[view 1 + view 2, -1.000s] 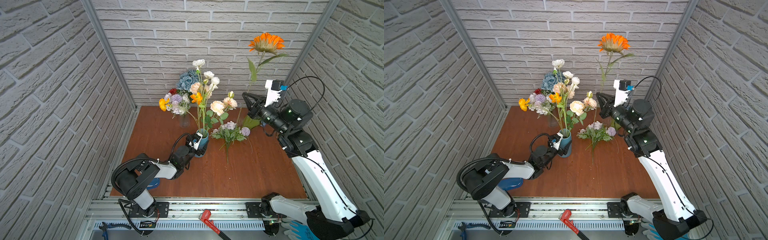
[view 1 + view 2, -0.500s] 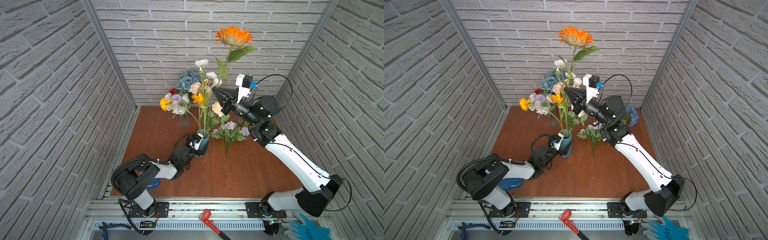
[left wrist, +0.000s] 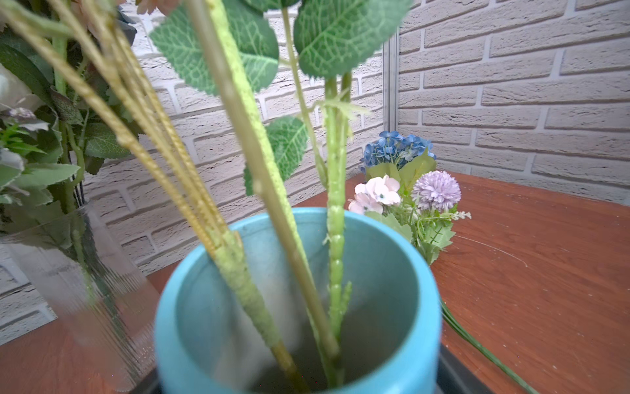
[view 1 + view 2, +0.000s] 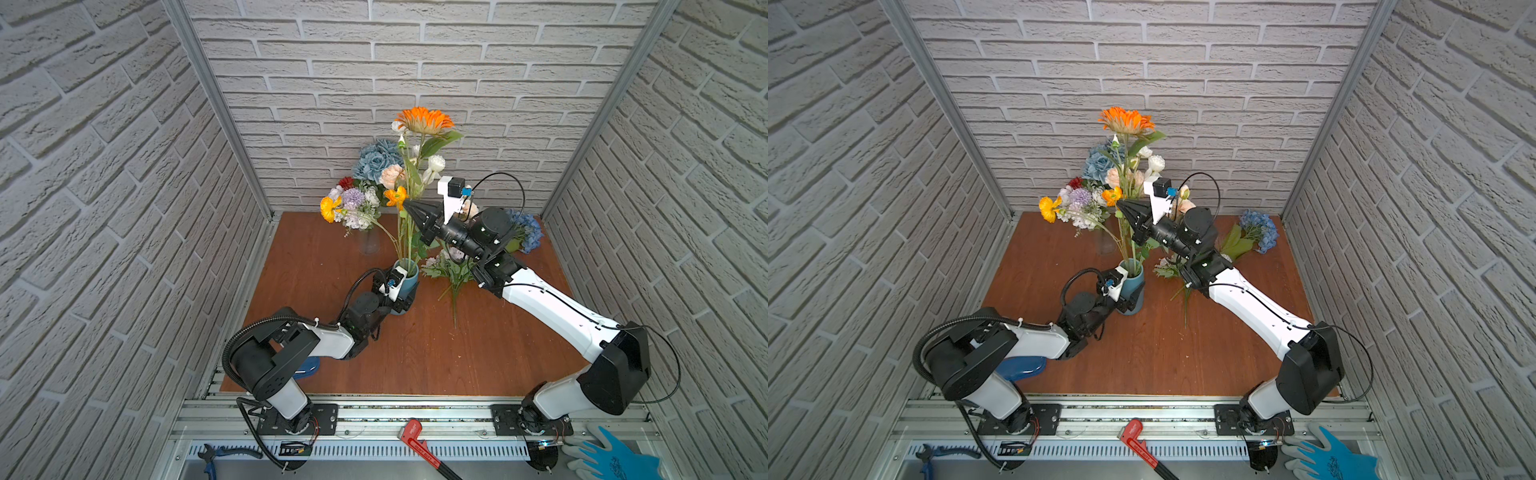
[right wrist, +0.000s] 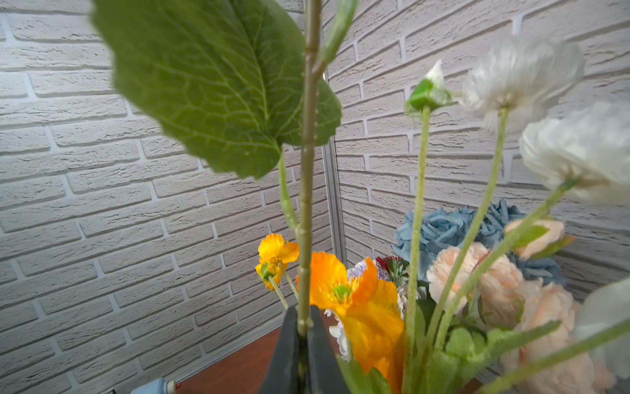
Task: Arrange flowers in a vase
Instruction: Place the flower in the vase.
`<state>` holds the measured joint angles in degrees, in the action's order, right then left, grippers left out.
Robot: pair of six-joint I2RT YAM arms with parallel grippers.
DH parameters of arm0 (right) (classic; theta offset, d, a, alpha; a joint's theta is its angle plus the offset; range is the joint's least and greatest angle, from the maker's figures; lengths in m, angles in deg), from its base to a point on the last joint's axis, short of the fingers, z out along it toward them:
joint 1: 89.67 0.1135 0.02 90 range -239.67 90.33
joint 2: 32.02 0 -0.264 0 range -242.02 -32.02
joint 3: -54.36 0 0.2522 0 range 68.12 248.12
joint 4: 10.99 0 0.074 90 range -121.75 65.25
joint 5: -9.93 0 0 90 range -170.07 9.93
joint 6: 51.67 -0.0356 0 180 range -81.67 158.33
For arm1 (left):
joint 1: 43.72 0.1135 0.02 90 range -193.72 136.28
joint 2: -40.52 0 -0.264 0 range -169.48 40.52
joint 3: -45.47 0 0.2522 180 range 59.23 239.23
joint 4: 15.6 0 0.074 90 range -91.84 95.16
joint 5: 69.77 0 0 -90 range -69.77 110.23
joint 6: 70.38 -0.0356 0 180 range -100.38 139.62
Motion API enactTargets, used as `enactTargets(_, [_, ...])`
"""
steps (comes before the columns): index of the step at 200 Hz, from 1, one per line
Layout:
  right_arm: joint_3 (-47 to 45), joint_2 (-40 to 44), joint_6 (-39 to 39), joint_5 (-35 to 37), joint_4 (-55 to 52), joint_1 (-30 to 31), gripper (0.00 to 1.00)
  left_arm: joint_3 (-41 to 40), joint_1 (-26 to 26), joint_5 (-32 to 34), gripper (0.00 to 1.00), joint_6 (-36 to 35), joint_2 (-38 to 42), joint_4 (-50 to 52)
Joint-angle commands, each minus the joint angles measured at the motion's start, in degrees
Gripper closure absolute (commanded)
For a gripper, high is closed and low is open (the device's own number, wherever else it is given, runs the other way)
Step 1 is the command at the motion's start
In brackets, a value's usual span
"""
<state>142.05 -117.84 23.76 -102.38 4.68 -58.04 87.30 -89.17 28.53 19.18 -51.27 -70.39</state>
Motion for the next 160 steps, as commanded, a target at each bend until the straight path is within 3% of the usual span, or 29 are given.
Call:
enactTargets(1, [-2.39,0.17,1.01,0.66,3.48,0.49,0.94,-0.82,-1.04,-1.34,1.00,0.09,0.65,-0.10])
enactTargets(125, [-11.10,-1.05,7.70,3.15,-7.01,3.61,0.94,-0.30,-1.11,-1.37,1.00,0.25,0.30,0.18])
enactTargets(148, [-10.68,-0.73,8.14,3.14,-8.51,3.61,0.87,-0.29,-1.04,-1.41,1.00,0.27,0.37,0.18])
enactTargets(160, [-10.01,-0.37,8.40,2.83,-9.87,3.61,0.78,-0.26,-1.04,-1.42,1.00,0.23,0.38,0.18])
